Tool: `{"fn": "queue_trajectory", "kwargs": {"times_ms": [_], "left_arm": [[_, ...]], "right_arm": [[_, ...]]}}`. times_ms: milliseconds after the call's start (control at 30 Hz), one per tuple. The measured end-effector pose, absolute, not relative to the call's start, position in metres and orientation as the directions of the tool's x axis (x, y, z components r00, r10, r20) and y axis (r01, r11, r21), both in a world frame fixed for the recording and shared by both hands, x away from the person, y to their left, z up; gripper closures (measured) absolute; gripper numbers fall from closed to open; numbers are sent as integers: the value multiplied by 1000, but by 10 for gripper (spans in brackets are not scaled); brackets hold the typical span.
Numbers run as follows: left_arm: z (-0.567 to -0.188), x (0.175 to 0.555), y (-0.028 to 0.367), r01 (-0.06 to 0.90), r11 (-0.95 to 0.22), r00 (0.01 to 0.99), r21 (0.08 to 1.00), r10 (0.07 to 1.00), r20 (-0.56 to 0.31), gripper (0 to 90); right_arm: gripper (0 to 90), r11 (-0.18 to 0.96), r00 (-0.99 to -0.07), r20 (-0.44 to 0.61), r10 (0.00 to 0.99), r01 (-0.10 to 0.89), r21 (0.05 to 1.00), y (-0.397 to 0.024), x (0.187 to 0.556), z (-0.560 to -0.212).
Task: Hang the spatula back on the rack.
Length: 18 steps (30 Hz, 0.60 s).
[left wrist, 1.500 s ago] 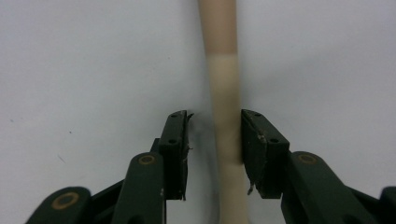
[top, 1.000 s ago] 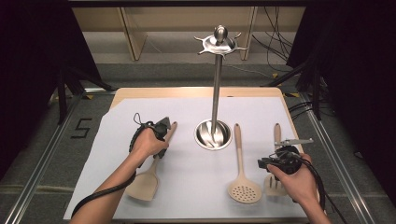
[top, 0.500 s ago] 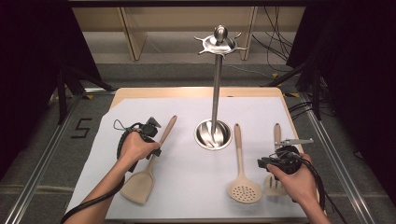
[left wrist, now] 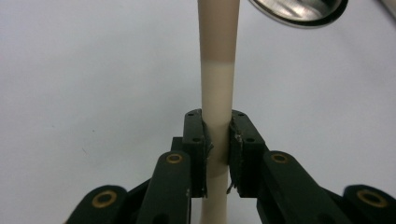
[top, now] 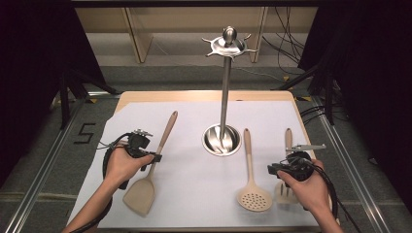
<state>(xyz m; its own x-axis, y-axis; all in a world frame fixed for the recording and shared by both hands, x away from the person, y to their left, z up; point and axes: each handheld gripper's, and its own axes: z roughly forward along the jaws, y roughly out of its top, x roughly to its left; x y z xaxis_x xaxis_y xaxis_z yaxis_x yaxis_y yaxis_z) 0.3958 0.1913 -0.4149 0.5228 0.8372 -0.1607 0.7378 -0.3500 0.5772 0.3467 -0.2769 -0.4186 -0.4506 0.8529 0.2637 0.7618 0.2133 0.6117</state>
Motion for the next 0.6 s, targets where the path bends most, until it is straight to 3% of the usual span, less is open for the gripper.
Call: {"fn": "queue_trajectory", "kwargs": {"times_ms": [167,600], "left_arm": [[-410,387,194,689,-295,510,662,846,-155,777],[-394,375,204,609,-280,518,742,849,-104,777]], "right_arm": [[743,203,-436,271,858,773,602,-276,345,-418],[730,204,-440,222,870,731,651,-279,342,-415]]}}
